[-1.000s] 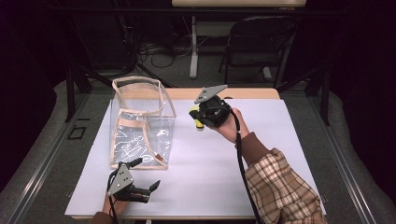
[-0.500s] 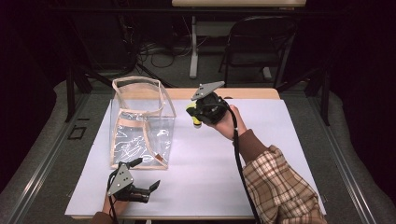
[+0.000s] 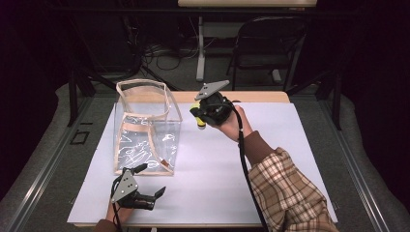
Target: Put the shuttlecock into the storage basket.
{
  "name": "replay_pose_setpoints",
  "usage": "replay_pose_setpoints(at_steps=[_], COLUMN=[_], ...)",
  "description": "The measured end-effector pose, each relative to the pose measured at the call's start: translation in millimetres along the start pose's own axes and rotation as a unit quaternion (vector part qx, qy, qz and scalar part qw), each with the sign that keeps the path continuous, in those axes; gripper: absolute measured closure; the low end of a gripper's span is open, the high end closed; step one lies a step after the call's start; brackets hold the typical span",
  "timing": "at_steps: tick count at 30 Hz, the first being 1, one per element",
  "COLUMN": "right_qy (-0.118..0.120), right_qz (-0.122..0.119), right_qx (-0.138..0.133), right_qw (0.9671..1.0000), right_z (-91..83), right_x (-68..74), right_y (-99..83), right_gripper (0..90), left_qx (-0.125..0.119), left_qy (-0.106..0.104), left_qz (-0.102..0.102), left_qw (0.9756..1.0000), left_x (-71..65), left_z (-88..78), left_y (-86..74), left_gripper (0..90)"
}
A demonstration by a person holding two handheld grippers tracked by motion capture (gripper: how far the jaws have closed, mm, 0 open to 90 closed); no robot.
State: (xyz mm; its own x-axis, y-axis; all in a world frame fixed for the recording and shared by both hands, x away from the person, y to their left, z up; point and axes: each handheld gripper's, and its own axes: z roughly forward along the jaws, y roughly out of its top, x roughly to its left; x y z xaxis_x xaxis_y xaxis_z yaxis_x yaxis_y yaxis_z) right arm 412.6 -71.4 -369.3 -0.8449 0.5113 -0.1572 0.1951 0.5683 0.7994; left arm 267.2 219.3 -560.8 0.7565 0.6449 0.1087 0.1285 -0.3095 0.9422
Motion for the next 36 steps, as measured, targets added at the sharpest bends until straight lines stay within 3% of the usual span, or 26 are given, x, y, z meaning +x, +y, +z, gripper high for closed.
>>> replay_pose_setpoints(at_steps=[36], right_qy=[0.002], right_qz=[-0.017], right_qx=[-0.020], right_qw=[0.9997], right_z=[8.7], right_x=[-1.3], right_y=[39.6], right_gripper=[90.0], left_qx=[-0.001], left_qy=[0.000], left_qz=[-0.003], left_qw=[1.0000], left_x=[0.2], left_z=[-0.7], left_y=[0.0], left_gripper=[0.1])
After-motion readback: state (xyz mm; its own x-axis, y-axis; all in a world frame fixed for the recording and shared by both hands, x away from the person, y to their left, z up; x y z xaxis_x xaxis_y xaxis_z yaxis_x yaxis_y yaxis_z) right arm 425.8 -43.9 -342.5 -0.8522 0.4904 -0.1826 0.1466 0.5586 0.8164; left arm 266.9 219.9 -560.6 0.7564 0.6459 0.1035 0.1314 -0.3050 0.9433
